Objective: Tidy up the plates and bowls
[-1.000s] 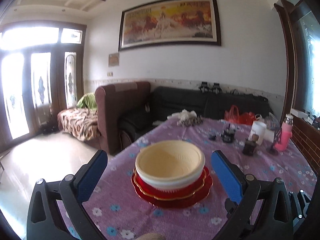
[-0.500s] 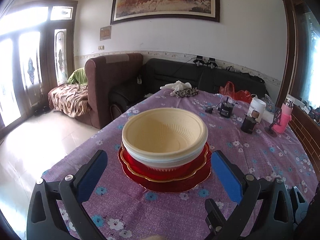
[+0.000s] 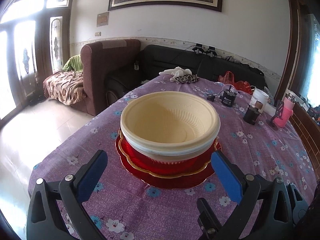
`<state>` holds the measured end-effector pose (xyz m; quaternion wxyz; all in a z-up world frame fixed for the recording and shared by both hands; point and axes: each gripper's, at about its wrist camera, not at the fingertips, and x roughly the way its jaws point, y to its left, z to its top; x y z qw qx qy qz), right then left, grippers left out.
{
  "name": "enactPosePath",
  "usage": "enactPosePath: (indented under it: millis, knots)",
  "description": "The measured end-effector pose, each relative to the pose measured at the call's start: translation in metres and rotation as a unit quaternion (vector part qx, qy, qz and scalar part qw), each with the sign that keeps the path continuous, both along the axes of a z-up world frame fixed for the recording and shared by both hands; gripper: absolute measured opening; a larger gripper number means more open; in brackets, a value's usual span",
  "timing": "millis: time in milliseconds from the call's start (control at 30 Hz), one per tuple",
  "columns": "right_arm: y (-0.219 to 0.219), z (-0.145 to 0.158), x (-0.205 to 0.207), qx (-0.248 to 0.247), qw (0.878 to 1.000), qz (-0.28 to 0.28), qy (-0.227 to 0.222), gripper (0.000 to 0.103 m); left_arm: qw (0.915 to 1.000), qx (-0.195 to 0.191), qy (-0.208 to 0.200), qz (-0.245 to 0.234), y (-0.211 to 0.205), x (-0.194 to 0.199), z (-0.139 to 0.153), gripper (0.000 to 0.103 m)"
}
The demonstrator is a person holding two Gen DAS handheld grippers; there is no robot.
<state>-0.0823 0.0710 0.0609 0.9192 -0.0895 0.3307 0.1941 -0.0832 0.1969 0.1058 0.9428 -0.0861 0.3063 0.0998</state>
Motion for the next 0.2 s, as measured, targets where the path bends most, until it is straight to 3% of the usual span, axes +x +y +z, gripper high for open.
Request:
enactPosePath:
  millis: [200]
  knots:
    - [-0.0018, -0.0026, 0.0069, 0.005, 1.000, -0.003, 0.012, 0.093, 0.9997, -0.014, 0.017, -0.008, 0.0029, 0.0046, -0.0049, 0.103]
